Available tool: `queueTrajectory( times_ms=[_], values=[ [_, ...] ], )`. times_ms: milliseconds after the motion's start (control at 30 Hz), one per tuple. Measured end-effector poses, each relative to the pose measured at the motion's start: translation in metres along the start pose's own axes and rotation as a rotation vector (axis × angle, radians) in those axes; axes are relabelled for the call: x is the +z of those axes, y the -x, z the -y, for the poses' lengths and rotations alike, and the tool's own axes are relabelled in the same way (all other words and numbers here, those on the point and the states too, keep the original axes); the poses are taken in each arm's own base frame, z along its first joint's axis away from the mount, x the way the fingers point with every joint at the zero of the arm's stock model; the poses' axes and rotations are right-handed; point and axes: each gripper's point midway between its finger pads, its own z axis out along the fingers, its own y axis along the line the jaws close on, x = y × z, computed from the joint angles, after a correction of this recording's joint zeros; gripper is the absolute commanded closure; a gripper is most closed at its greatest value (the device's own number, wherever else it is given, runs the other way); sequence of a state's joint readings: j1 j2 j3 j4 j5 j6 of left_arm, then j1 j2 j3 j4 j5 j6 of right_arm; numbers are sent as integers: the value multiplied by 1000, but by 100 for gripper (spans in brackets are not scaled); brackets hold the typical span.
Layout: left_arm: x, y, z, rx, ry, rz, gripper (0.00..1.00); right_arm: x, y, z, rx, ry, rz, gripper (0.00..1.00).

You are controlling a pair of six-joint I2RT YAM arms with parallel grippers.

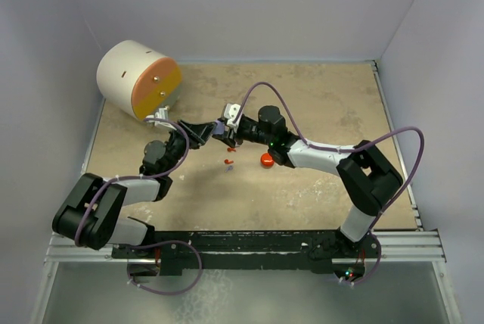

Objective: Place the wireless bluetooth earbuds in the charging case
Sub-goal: Pick up the charging case at the center of the board.

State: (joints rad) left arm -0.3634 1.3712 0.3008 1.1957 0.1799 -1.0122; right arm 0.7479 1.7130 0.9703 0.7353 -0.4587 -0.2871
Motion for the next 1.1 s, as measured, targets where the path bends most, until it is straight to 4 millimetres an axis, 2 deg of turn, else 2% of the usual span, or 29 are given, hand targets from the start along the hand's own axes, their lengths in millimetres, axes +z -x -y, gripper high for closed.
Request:
queueTrajectory(
  times_ms=[667, 1100],
  values=[
    [2, 0, 6, -12, -35, 7, 65, 0, 0, 0, 0, 4, 2, 100],
    [3, -1, 6, -13, -36, 7, 65, 0, 0, 0, 1, 4, 1, 100]
  ],
)
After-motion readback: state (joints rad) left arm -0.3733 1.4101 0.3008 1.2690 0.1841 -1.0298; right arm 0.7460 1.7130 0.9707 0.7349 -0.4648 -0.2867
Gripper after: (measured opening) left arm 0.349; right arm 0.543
